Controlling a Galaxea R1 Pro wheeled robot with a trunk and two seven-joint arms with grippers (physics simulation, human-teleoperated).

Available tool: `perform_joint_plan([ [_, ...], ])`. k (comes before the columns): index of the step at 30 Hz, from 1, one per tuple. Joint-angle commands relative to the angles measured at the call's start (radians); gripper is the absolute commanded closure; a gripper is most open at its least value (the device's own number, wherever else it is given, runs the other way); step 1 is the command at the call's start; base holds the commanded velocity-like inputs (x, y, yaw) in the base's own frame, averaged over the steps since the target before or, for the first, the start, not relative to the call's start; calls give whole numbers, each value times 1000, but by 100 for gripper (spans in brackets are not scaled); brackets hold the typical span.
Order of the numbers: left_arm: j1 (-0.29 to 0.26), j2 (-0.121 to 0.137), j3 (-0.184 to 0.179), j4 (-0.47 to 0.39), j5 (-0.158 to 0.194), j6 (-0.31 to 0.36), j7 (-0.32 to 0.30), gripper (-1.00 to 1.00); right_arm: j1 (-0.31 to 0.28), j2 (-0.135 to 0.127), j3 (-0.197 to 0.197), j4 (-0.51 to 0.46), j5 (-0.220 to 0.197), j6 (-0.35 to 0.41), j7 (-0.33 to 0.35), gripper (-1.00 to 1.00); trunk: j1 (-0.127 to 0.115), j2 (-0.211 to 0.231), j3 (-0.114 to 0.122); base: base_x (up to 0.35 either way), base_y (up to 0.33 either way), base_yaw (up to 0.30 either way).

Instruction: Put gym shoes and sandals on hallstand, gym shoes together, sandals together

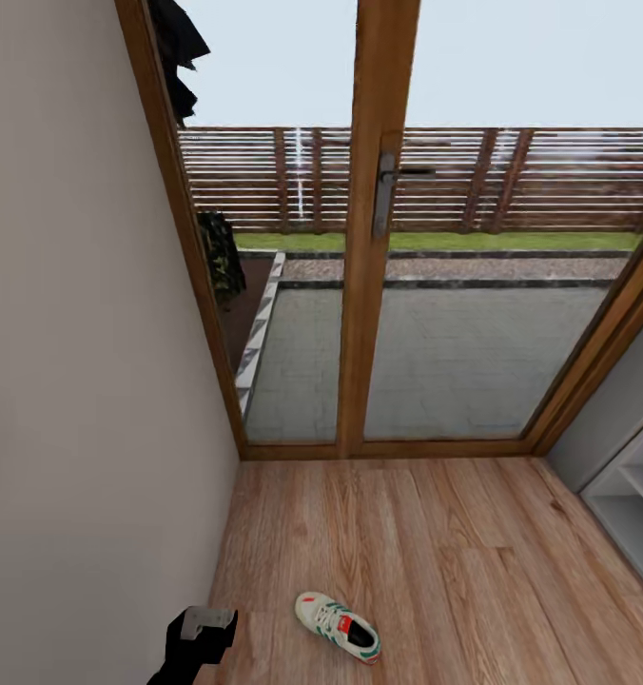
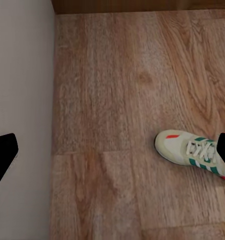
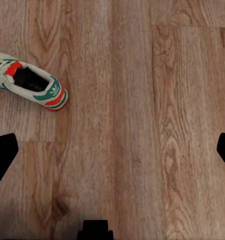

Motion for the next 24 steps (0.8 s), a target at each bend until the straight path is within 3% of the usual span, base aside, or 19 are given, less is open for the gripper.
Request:
perform_joint_plan([
  [1,-1,0,0,1,-2,-3,-2,-100,0,0,-1,1,1,-3,0,-100,0,0,-1,259,0,0],
  [9,-1,0,0,1,-2,-4,-2,-100,0,0,-1,0,1,-3,0,-100,0,0,-1,140,0,0],
  [24,0,0,0,1,-2,-3,-2,-100,0,0,-1,-1,1,-3,0,-100,0,0,-1,18,0,0],
])
